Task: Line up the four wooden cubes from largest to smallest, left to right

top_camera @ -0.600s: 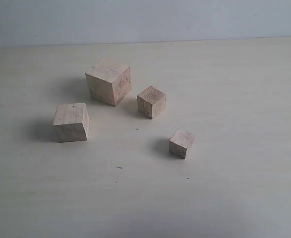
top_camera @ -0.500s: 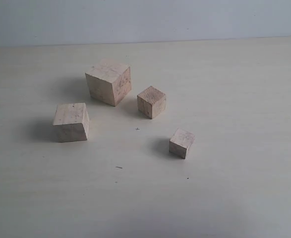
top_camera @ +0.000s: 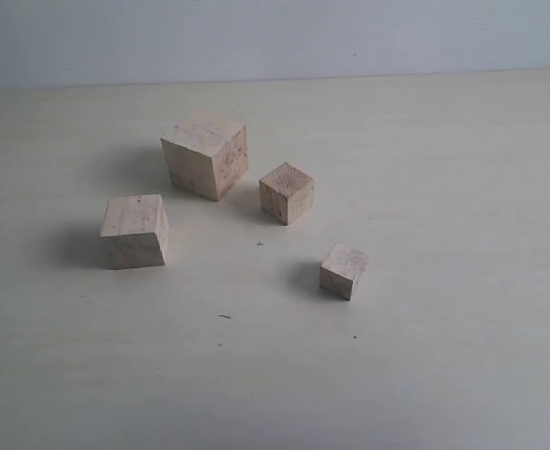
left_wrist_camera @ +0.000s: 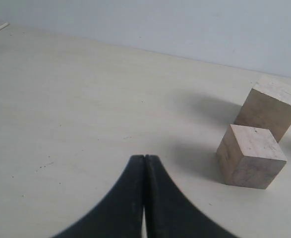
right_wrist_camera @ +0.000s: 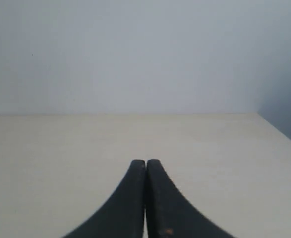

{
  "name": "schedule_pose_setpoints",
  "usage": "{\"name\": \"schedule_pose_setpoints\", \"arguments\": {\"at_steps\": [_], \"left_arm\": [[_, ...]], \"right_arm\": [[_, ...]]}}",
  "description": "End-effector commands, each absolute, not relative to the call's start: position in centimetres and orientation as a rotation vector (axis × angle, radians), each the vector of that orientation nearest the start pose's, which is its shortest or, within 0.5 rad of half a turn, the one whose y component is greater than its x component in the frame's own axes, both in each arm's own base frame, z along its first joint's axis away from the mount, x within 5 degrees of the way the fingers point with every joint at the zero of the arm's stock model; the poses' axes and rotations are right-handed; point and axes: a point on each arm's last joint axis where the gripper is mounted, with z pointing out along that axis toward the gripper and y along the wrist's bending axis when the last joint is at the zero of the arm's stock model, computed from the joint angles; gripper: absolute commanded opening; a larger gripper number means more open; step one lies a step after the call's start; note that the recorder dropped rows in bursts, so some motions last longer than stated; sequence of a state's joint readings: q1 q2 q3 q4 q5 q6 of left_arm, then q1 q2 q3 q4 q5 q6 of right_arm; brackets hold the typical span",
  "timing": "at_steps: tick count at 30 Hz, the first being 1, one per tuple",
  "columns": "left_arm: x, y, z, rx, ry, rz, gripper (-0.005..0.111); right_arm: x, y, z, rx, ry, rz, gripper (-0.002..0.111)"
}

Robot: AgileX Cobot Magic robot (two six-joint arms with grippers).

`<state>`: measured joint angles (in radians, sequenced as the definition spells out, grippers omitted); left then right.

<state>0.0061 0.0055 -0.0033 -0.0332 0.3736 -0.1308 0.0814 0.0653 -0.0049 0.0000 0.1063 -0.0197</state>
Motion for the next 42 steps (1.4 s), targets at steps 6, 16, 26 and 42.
{"name": "schedule_pose_setpoints", "arguments": {"at_steps": [6, 16, 26, 42], "left_arm": [[5.3, -0.1, 18.0, -0.142, 1.852, -0.129, 0.0], [5.3, -0.1, 18.0, -0.142, 1.852, -0.129, 0.0], [5.3, -0.1, 18.0, -0.142, 1.852, -0.129, 0.0], [5.3, -0.1, 18.0, -0.142, 1.852, -0.129, 0.0]], "right_arm": [[5.7, 0.2, 23.5, 0.138, 1.257, 0.281, 0.0], [5.6, 0.4, 31.6, 0.186, 1.239, 0.381, 0.0], [12.4, 1.7, 38.1, 0.095, 1.576, 0.306, 0.0], [28.4, 20.8, 30.3, -0.908, 2.304, 0.289, 0.0]]}}
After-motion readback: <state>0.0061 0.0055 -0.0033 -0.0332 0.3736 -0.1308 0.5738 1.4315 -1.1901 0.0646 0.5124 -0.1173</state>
